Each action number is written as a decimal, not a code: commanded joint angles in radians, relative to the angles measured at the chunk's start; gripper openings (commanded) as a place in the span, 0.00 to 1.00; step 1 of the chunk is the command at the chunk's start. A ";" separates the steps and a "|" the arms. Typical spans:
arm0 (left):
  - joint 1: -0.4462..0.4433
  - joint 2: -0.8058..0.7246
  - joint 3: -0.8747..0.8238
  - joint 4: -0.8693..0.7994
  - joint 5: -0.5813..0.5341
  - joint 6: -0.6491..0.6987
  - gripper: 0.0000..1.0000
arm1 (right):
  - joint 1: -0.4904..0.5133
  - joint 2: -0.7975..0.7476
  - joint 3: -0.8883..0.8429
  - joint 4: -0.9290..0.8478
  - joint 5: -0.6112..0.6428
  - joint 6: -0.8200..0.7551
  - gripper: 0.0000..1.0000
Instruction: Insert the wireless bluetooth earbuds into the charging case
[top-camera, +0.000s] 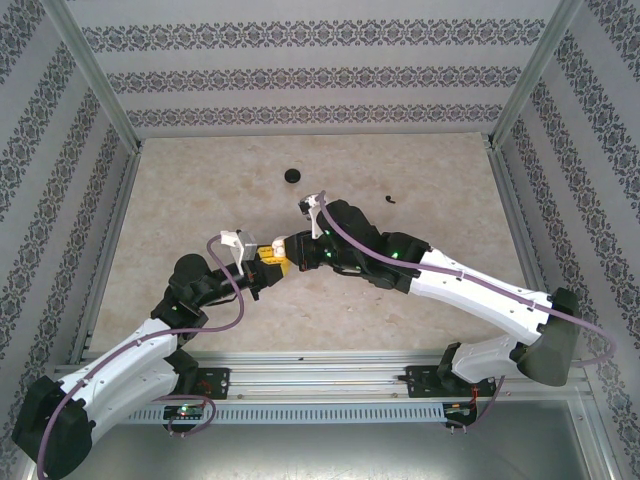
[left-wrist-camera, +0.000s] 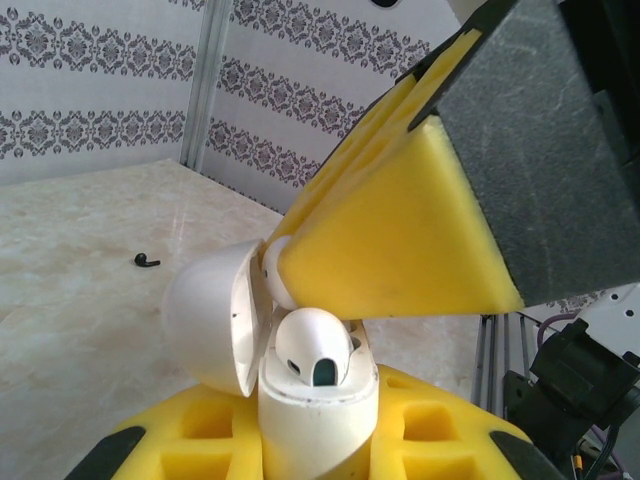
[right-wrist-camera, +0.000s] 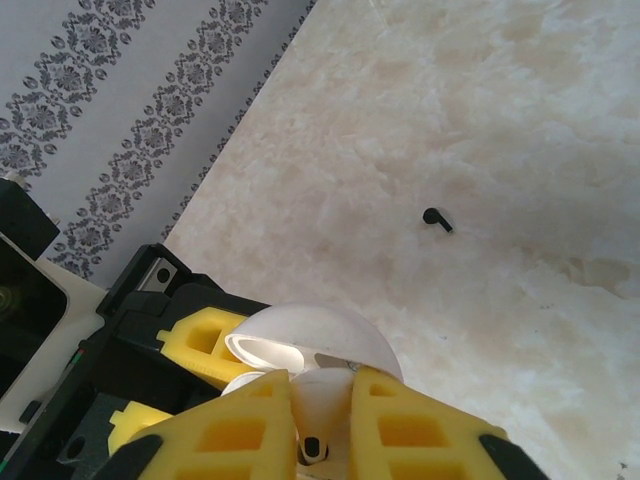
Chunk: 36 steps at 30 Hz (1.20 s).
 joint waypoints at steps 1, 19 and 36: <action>-0.012 -0.004 0.040 0.066 -0.001 0.019 0.00 | 0.018 0.014 0.019 -0.046 -0.002 0.003 0.20; -0.011 -0.005 0.040 0.065 0.005 0.013 0.00 | 0.017 -0.015 0.076 -0.088 0.021 0.030 0.32; -0.012 -0.011 0.053 0.041 0.052 0.017 0.00 | -0.120 -0.068 0.093 -0.144 -0.132 0.024 0.34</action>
